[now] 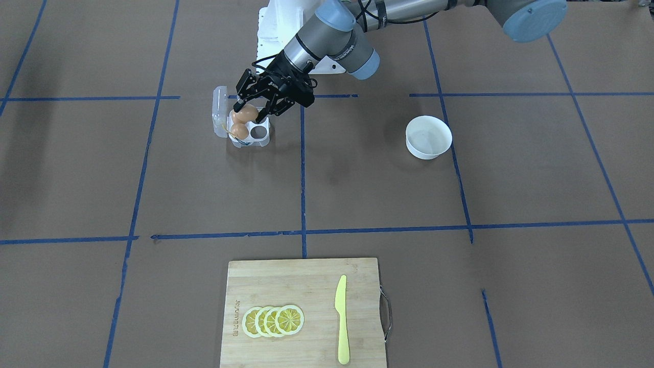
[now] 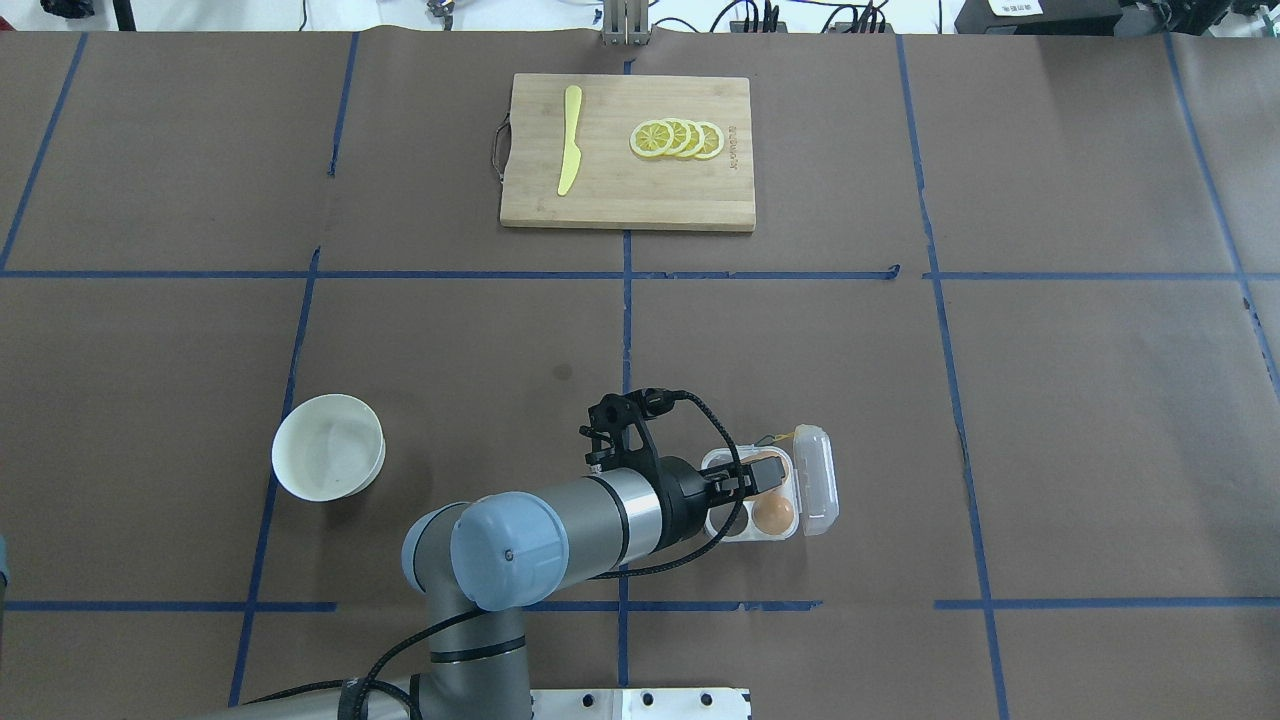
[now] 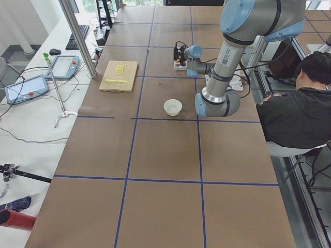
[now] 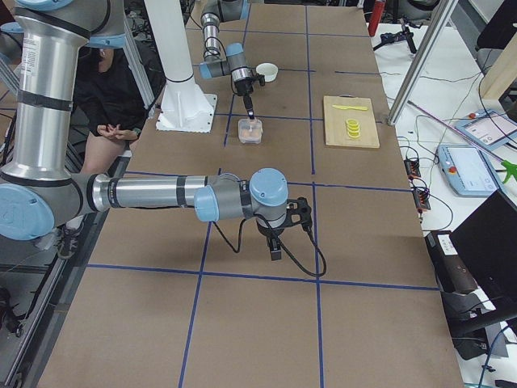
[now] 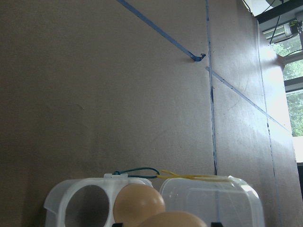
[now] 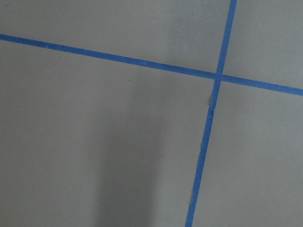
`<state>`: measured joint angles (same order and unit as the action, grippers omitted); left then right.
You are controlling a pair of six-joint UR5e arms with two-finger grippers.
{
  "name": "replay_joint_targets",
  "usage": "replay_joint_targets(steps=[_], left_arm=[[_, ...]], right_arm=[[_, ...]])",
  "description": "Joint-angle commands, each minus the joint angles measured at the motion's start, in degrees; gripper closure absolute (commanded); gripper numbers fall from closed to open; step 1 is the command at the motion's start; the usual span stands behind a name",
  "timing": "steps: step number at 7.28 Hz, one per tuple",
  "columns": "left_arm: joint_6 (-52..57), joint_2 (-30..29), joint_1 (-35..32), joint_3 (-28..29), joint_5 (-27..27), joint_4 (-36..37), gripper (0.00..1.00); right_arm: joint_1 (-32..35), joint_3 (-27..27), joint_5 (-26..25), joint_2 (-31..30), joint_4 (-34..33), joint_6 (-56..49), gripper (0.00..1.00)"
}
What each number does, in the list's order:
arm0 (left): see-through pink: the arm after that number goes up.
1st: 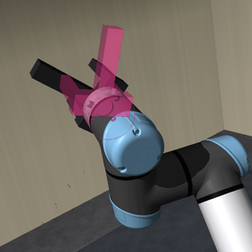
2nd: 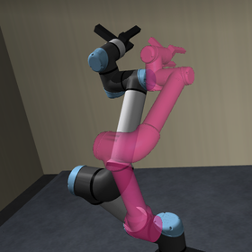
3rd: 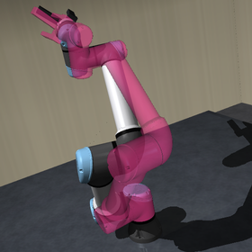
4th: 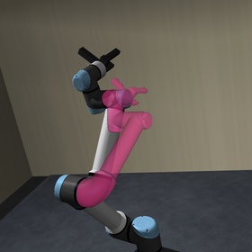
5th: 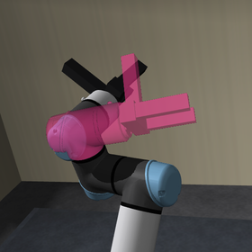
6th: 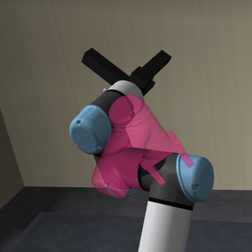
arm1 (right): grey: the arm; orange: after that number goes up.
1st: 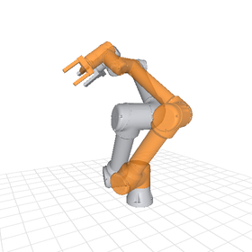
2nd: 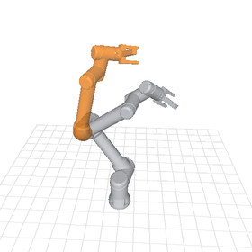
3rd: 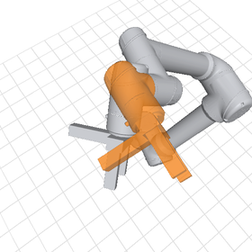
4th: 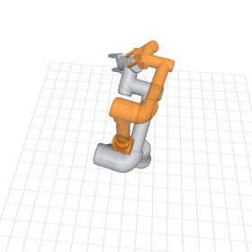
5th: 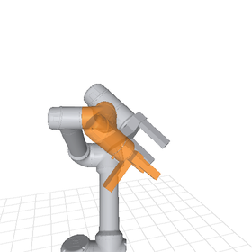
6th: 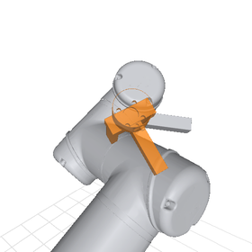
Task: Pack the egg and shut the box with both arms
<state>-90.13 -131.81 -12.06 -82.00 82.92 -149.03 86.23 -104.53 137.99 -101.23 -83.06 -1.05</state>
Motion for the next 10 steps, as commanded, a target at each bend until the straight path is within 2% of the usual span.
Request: replay_joint_targets(steps=[1, 4, 5, 6, 7, 8, 10], left_arm=[[4.15, 0.23, -0.16, -0.61, 0.31, -0.03, 0.00], [4.26, 0.93, -0.34, -1.22, 0.58, 0.14, 0.00], [4.43, 2.24, -1.21, -3.40, 1.01, 0.67, 0.00], [4.52, 3.91, -3.74, -5.86, 7.28, 3.20, 0.00], [8.26, 6.54, -7.85, -10.76, 15.35, 9.57, 0.00], [14.13, 8.48, -10.68, -14.38, 17.61, 15.29, 0.00], [28.70, 10.59, -20.85, -19.22, 24.98, 31.53, 0.00]], right_arm=[[-0.01, -0.06, 0.00, 0.07, 0.00, 0.00, 0.00], [-0.01, -0.06, 0.00, 0.16, 0.00, 0.00, 0.00], [-0.01, -0.06, 0.00, 0.16, 0.00, 0.00, 0.00], [-0.01, -0.14, 0.00, 0.16, 0.00, 0.00, 0.00], [-0.01, -0.15, 0.00, 0.16, 0.00, 0.00, 0.00], [-0.01, -0.15, 0.00, 0.16, 0.00, 0.00, 0.00], [-0.01, -0.41, 0.00, 0.25, 0.00, 0.35, 0.00]])
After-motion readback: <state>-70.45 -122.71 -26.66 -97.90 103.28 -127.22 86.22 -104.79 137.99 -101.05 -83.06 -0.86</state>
